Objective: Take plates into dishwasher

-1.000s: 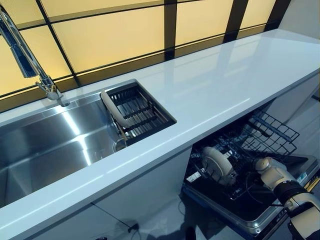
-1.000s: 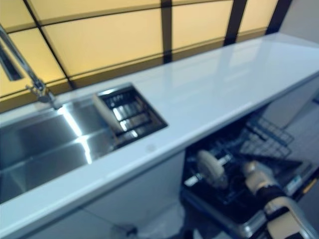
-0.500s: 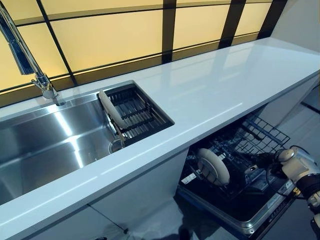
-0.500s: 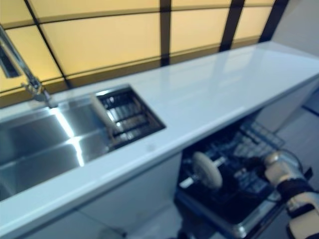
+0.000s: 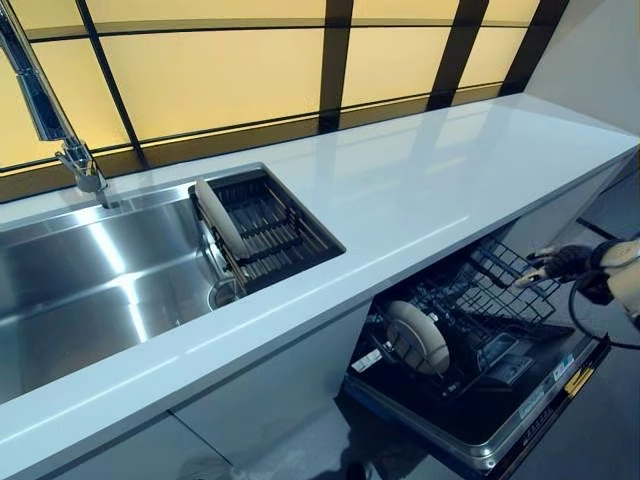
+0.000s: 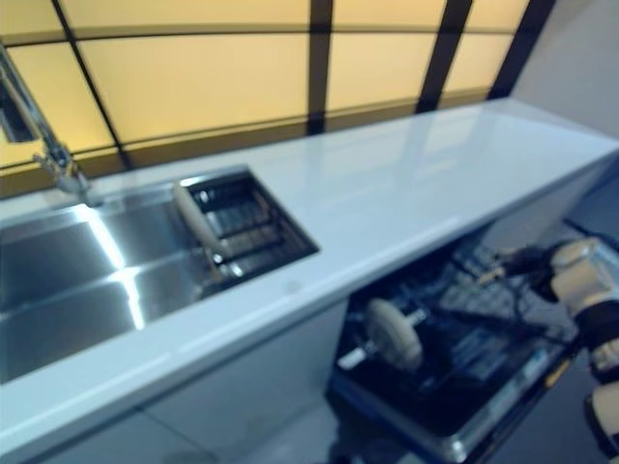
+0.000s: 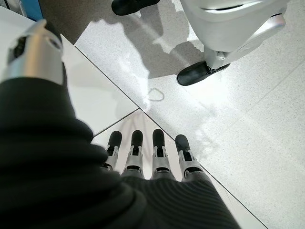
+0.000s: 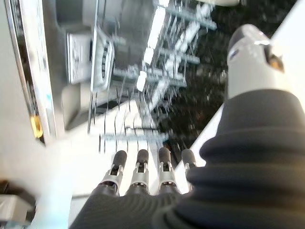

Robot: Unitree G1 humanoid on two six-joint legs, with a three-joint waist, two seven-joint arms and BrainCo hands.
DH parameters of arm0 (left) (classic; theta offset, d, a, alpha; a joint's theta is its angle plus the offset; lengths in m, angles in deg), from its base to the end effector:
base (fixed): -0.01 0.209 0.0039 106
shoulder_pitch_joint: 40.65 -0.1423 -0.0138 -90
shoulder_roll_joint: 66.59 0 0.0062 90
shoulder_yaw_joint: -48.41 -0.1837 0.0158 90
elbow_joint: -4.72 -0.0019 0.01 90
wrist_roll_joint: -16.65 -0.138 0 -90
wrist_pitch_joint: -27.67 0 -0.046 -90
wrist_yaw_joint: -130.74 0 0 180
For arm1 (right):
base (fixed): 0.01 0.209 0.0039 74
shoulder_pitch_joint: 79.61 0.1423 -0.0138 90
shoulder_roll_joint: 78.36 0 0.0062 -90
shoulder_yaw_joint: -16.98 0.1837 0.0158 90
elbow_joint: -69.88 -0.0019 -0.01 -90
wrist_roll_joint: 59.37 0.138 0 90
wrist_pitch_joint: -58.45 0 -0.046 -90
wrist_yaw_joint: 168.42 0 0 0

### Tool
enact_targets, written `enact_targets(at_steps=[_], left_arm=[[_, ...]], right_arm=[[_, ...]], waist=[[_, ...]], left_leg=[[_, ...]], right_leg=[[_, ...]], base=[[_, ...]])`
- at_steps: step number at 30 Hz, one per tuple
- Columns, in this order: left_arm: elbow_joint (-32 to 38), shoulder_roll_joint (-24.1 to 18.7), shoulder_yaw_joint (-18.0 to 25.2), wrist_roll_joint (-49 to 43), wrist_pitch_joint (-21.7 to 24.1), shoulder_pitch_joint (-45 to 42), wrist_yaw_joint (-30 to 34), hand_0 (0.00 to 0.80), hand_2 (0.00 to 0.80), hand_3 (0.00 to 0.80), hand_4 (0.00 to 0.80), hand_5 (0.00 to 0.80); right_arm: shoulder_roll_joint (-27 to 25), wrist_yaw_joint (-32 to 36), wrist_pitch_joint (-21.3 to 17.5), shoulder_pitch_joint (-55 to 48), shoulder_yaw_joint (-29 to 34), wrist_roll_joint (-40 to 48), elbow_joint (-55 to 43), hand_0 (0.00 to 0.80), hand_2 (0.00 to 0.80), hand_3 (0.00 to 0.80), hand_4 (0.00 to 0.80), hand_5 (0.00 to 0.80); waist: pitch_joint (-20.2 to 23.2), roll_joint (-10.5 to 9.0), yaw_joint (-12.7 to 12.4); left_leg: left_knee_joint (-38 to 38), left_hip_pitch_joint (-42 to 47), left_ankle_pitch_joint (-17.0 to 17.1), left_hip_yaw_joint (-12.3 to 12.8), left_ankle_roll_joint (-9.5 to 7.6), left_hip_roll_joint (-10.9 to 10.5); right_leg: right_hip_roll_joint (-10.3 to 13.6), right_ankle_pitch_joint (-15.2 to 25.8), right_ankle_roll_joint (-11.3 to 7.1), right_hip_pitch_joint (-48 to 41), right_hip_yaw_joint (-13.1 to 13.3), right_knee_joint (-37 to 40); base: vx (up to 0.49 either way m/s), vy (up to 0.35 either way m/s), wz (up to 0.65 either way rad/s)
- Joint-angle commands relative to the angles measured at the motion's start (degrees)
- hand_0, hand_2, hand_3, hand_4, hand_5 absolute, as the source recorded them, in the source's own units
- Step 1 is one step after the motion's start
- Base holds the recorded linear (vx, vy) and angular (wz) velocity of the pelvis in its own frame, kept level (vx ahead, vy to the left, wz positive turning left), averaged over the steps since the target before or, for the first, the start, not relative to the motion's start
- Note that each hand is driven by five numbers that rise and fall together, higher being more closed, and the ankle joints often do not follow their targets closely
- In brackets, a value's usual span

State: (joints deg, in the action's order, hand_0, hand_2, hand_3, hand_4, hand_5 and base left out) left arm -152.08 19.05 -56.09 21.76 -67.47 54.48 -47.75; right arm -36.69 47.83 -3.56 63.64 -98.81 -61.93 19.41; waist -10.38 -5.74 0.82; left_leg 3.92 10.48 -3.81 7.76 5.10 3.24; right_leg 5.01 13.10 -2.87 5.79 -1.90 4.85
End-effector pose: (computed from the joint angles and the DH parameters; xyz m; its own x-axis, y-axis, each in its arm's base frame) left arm 0.1101 0.2525 -0.0970 0.3781 0.2175 -0.8998 0.1761 0.9374 0.3006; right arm 0.2886 -0.3531 0.2468 0.8007 -0.2983 -0.5194 -0.2475 0.6249 -0.7404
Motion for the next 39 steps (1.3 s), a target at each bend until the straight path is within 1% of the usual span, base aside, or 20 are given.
enact_targets(at_steps=[1, 2, 4, 10, 12, 13, 14, 17, 18, 19, 21, 25, 28, 29, 30, 31, 33, 34, 36, 39], left_arm=[[-2.36, -2.17, -0.3, -1.92, 1.79, 0.29, -1.44, 0.0, 0.0, 0.0, 0.0, 0.0], [-2.72, -2.63, -0.55, -1.51, 2.02, 0.21, -1.43, 0.0, 0.0, 0.0, 0.0, 0.0], [-3.12, -2.83, -0.42, -1.53, 2.06, 0.18, -1.37, 0.0, 0.0, 0.0, 0.0, 0.0], [-4.72, -3.59, -0.89, -0.98, 2.49, -0.13, -1.58, 0.0, 0.0, 0.0, 0.0, 0.0], [-5.23, -3.8, -1.01, -0.63, 2.7, -0.21, -1.61, 0.0, 0.0, 0.0, 0.0, 0.0], [-5.61, -3.85, -1.19, -0.5, 2.85, -0.17, -1.51, 0.0, 0.0, 0.0, 0.0, 0.0], [-5.76, -3.95, -1.33, -0.35, 2.93, -0.28, -1.48, 0.0, 0.0, 0.0, 0.0, 0.0], [-5.96, -3.96, -1.36, -0.26, 3.22, -0.55, -1.58, 0.0, 0.0, 0.0, 0.0, 0.0], [-5.96, -3.92, -1.32, -0.3, 3.07, -0.55, -1.56, 0.0, 0.0, 0.0, 0.0, 0.0], [-5.91, -3.84, -1.3, -0.3, 2.85, -0.37, -1.69, 0.0, 0.0, 0.0, 0.0, 0.0], [-5.71, -3.6, -1.27, -0.34, 2.09, -0.08, -1.82, 0.0, 0.0, 0.0, 0.0, 0.0], [-5.9, -3.2, -1.07, -0.64, 1.99, 0.25, -2.27, 0.0, 0.0, 0.0, 0.0, 0.0], [-6.26, -2.7, -1.43, -0.55, 1.91, 0.69, -2.69, 0.0, 0.0, 0.0, 0.0, 0.0], [-6.41, -2.39, -1.56, -0.53, 1.87, 0.76, -2.99, 0.0, 0.0, 0.0, 0.0, 0.0], [-6.58, -2.15, -1.66, -0.5, 1.84, 0.86, -3.3, 0.0, 0.0, 0.0, 0.0, 0.0], [-6.66, -2.09, -1.79, -0.48, 1.92, 0.87, -3.35, 0.0, 0.0, 0.0, 0.0, 0.0], [-6.93, -1.87, -2.04, -0.46, 2.31, 1.08, -3.55, 0.0, 0.0, 0.0, 0.0, 0.0], [-6.95, -1.87, -2.05, -0.45, 2.38, 1.09, -3.55, 0.0, 0.0, 0.0, 0.0, 0.0], [-7.29, -1.63, -2.59, -0.04, 3.08, 1.55, -3.82, 0.0, 0.0, 0.0, 0.0, 0.0], [-7.22, -1.06, -3.07, 0.46, 3.41, 1.93, -4.47, 0.0, 0.0, 0.0, 0.0, 0.0]], right_arm=[[-4.33, -4.86, 1.14, 8.22, -5.21, 1.94, 2.31, 0.0, 0.0, 0.0, 0.0, 0.0], [-4.93, -6.57, 2.92, 10.75, -5.93, 4.24, 3.32, 0.0, 0.0, 0.0, 0.0, 0.0], [-5.41, -7.33, 3.77, 12.96, -6.6, 4.83, 4.66, 0.0, 0.0, 0.0, 0.0, 0.0], [-7.4, -9.21, 3.04, 24.7, -13.72, 6.68, 11.86, 0.0, 0.0, 0.0, 0.0, 0.0], [-7.68, -12.18, 2.15, 28.93, -16.23, 8.88, 14.09, 0.0, 0.0, 0.0, 0.0, 0.0], [-7.65, -14.51, 1.03, 31.97, -17.93, 12.0, 15.32, 0.0, 0.0, 0.0, 0.0, 0.0], [-7.58, -16.6, 0.99, 33.76, -18.72, 14.98, 15.04, 0.0, 0.0, 0.0, 0.0, 0.0], [-7.12, -22.3, -1.78, 36.93, -19.48, 22.23, 12.51, 0.0, 0.0, 0.0, 0.0, 0.0], [-6.83, -23.18, -2.17, 37.24, -19.29, 23.88, 11.06, 0.0, 0.0, 0.0, 0.0, 0.0], [-6.56, -23.83, -2.45, 37.14, -18.97, 25.05, 10.01, 0.0, 0.0, 0.0, 0.0, 0.0], [-5.28, -25.96, -3.09, 35.09, -17.05, 27.66, 5.96, 0.0, 0.0, 0.0, 0.0, 0.0], [-1.95, -26.94, -3.45, 30.59, -13.32, 31.14, 2.06, 0.0, 0.0, 0.0, 0.0, 0.0], [1.71, -27.0, -3.36, 27.95, -10.9, 31.67, 0.8, 0.0, 0.0, 0.0, 0.0, 0.0], [3.36, -27.26, -3.28, 27.28, -10.25, 31.55, 0.68, 0.0, 0.0, 0.0, 0.0, 0.0], [4.97, -26.94, -3.31, 26.86, -9.72, 31.7, 0.67, 0.0, 0.0, 0.0, 0.0, 0.0], [5.78, -27.16, -3.2, 26.76, -9.59, 31.53, 0.75, 0.0, 0.0, 0.0, 0.0, 0.0], [8.31, -27.1, -3.43, 26.99, -9.69, 31.89, 1.35, 0.0, 0.0, 0.0, 0.0, 0.0], [8.5, -27.1, -3.47, 27.07, -9.77, 31.96, 1.45, 0.0, 0.0, 0.0, 0.0, 0.0], [12.2, -27.04, -4.03, 27.94, -10.23, 31.76, 2.63, 0.0, 0.0, 0.0, 0.0, 0.0], [14.46, -26.73, -4.43, 28.73, -11.17, 31.7, 4.02, 0.0, 0.0, 0.0, 0.0, 0.0]], waist=[[1.29, -1.71, 0.55], [1.45, -2.0, 0.27], [1.57, -2.17, 0.11], [2.1, -2.96, -1.0], [2.36, -3.21, -1.33], [2.59, -3.34, -1.49], [2.81, -3.47, -1.64], [3.27, -3.71, -1.89], [3.55, -3.68, -1.93], [3.54, -3.79, -2.0], [3.81, -3.86, -2.22], [3.92, -3.96, -2.98], [3.72, -3.94, -3.81], [3.69, -3.81, -4.23], [3.52, -3.86, -4.69], [3.54, -3.79, -4.9], [3.25, -3.78, -5.73], [3.22, -3.77, -5.78], [2.97, -3.78, -6.95], [2.97, -3.83, -7.75]], left_leg=[[1.08, -5.15, 5.11, -1.53, -2.4, -0.22], [1.08, -5.09, 5.13, -1.67, -2.4, -0.2], [1.08, -5.06, 5.1, -1.72, -2.41, -0.16], [1.08, -5.14, 5.11, -2.34, -2.43, -0.28], [1.08, -5.05, 5.05, -2.58, -2.48, -0.35], [1.08, -5.01, 5.01, -2.71, -2.49, -0.39], [1.08, -5.03, 5.03, -2.86, -2.48, -0.46], [1.08, -5.4, 5.68, -3.18, -2.4, -0.53], [1.08, -5.11, 5.01, -3.34, -2.34, -0.49], [1.08, -5.44, 5.68, -3.4, -2.34, -0.53], [1.08, -5.57, 5.72, -3.81, -2.28, -0.6], [1.08, -5.65, 5.71, -4.4, -2.27, -0.7], [1.08, -5.65, 5.71, -4.98, -2.29, -0.84], [1.08, -5.33, 5.09, -5.25, -2.25, -0.83], [1.08, -5.78, 5.82, -5.5, -2.26, -0.97], [1.08, -5.52, 5.19, -5.68, -2.21, -0.94], [1.08, -5.7, 5.37, -6.15, -2.13, -1.05], [1.08, -5.72, 5.39, -6.21, -2.13, -1.07], [1.08, -6.17, 5.56, -7.05, -2.1, -1.26], [1.08, -6.42, 5.66, -7.58, -2.08, -1.42]], right_leg=[[0.54, -7.15, -3.68, -8.08, 1.55, -1.1], [0.55, -7.14, -3.73, -8.19, 1.42, -1.14], [0.56, -7.16, -3.76, -8.25, 1.25, -1.16], [0.59, -7.08, -3.77, -8.68, 0.31, -1.03], [0.61, -7.14, -3.75, -8.91, 0.11, -1.02], [0.6, -7.19, -3.77, -9.06, -0.01, -0.98], [0.56, -7.16, -3.78, -9.14, -0.09, -0.96], [0.62, -6.8, -3.72, -8.82, -0.33, -1.19], [0.58, -7.28, -3.81, -9.28, -0.47, -0.99], [0.63, -6.84, -3.72, -8.9, -0.52, -1.23], [0.75, -6.87, -3.72, -8.94, -0.84, -1.27], [0.95, -6.99, -3.67, -9.23, -1.73, -1.27], [1.15, -7.17, -3.5, -9.62, -2.68, -1.3], [1.17, -7.72, -3.49, -10.33, -3.14, -1.03], [1.34, -7.37, -3.34, -10.04, -3.59, -1.22], [1.33, -7.84, -3.37, -10.51, -3.84, -1.0], [1.45, -7.93, -3.23, -10.75, -4.68, -1.02], [1.47, -7.95, -3.22, -10.78, -4.77, -1.02], [1.62, -8.26, -2.97, -10.88, -5.99, -1.29], [1.76, -8.46, -2.85, -10.96, -6.79, -1.44]], base=[[0.0, 0.0, 0.0], [0.0, 0.0, 0.0], [0.0, 0.0, 0.0], [-0.004, -0.007, 0.02], [0.0, 0.0, 0.0], [0.0, 0.0, 0.0], [0.0, 0.0, 0.0], [0.005, -0.001, 0.01], [0.014, -0.005, 0.04], [0.015, -0.008, 0.03], [-0.001, -0.01, 0.06], [0.014, -0.014, 0.12], [0.021, -0.003, 0.04], [0.002, 0.005, 0.15], [0.036, 0.004, 0.23], [-0.012, 0.003, 0.27], [0.004, 0.003, 0.2], [-0.03, 0.013, 0.2], [-0.036, 0.014, 0.24], [-0.012, 0.015, 0.21]])
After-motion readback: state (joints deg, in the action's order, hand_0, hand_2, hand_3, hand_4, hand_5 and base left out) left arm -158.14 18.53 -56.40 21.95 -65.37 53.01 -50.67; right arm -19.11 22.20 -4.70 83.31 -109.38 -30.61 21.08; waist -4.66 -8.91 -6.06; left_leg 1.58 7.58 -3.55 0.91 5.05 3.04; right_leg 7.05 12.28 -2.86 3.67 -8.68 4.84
